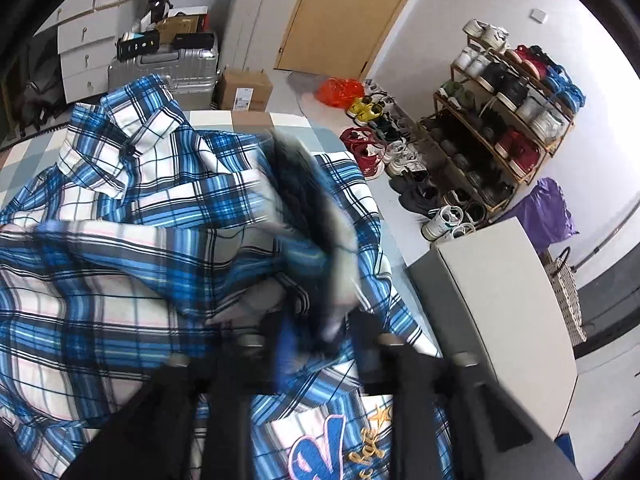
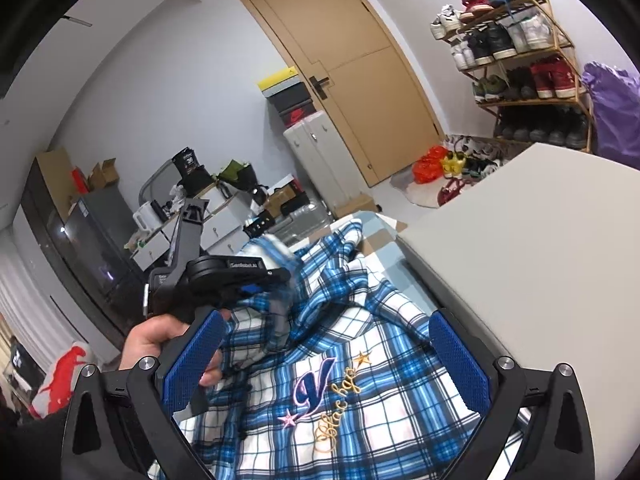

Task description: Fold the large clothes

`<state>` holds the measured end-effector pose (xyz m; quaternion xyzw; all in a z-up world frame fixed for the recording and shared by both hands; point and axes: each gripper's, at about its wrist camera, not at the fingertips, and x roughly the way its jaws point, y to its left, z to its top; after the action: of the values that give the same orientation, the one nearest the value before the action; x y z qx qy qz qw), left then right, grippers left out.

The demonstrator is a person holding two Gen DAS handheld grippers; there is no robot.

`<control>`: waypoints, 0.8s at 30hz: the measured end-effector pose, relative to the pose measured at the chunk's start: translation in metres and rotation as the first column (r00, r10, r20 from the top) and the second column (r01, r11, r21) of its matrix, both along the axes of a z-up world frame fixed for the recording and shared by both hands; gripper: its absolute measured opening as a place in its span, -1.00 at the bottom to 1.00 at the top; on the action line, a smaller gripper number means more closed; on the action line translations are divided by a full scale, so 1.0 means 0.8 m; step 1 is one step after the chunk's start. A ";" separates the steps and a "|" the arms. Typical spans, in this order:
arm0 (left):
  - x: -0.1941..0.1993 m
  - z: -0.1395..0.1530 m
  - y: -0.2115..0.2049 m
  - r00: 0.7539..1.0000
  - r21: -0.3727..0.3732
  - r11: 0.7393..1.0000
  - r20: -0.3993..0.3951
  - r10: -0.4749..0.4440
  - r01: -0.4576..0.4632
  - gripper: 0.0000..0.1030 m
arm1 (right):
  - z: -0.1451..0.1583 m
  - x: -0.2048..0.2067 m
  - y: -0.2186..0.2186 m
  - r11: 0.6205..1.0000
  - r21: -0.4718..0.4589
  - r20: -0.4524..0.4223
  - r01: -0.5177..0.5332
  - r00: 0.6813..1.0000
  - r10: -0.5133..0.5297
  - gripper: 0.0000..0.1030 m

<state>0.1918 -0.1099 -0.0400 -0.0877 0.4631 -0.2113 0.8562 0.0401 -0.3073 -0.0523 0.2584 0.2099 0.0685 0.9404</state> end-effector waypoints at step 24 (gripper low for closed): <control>-0.165 -0.038 0.247 0.924 0.122 0.921 -0.055 0.377 -0.369 0.63 | -0.019 0.031 0.091 0.977 -0.159 -0.143 -0.143 0.982 0.120 1.00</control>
<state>0.0602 0.0875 -0.0707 -0.1354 0.4815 -0.0152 0.8658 0.0651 -0.2348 -0.0673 0.1676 0.2935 0.0954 0.9363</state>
